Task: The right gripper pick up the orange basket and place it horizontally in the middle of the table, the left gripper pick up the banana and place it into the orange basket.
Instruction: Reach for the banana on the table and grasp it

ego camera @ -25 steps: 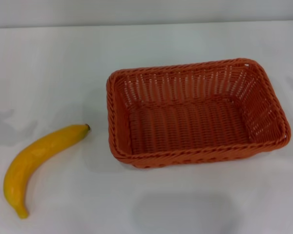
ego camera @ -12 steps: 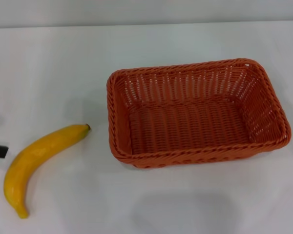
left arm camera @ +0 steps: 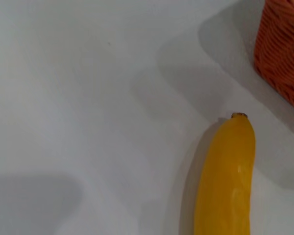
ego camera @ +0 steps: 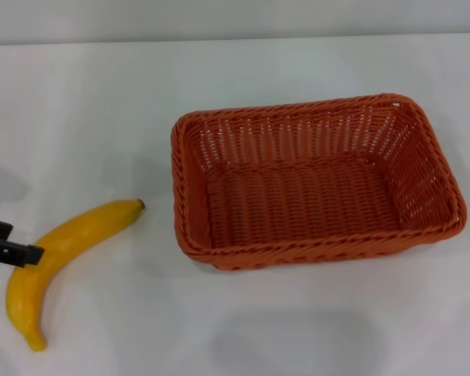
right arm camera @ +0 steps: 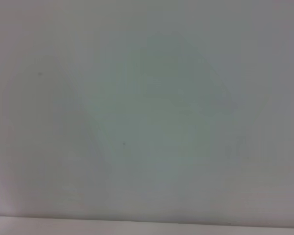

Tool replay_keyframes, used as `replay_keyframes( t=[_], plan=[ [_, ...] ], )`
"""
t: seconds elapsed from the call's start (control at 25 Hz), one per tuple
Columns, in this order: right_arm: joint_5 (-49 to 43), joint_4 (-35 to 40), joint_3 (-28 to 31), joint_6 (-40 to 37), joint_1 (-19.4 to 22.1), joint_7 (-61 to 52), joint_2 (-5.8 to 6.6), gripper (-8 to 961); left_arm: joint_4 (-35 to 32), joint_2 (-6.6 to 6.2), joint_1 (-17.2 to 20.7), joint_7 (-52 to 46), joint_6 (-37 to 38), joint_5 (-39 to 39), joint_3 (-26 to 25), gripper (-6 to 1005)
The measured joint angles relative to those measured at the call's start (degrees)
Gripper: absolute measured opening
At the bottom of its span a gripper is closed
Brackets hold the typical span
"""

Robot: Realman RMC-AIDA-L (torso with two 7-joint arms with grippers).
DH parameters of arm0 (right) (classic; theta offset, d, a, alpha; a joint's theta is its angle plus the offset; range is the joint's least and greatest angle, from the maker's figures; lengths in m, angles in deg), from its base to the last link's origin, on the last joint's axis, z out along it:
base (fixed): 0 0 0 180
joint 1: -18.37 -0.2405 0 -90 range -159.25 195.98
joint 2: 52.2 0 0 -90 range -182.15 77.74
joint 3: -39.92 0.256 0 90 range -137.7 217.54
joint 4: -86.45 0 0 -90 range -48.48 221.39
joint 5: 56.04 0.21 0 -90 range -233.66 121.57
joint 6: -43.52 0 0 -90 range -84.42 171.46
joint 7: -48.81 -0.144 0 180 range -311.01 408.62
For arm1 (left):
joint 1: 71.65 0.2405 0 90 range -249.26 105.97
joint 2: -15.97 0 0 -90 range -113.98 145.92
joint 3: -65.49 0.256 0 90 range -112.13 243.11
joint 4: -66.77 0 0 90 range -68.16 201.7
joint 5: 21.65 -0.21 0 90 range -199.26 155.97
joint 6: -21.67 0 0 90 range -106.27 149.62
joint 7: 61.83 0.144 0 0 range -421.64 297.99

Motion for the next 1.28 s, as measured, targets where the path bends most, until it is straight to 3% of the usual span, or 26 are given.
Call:
replay_keyframes(
  t=[0.24, 0.52, 0.84, 1.28],
  plan=[
    [0.17, -0.81, -0.46, 0.26, -0.48, -0.17, 0.14, 840, -2.75, 1.26, -0.37, 1.78, 2.88, 0.27, 0.27, 802],
    [0.18, -0.86, -0.69, 0.40, -0.59, -0.48, 0.22, 840, -6.83, 1.54, -1.28, 2.71, 5.70, 0.23, 0.70, 802],
    [0.10, -2.24, -0.64, 0.56, -0.71, -0.64, 0.58, 840, -7.09, 1.96, -1.37, 2.75, 7.11, 0.15, 0.74, 803],
    [0.19, -3.16, -0.70, 0.56, -1.04, -0.64, 0.94, 840, -7.40, 2.20, -1.67, 2.42, 7.62, 0.04, 1.92, 523]
  ],
)
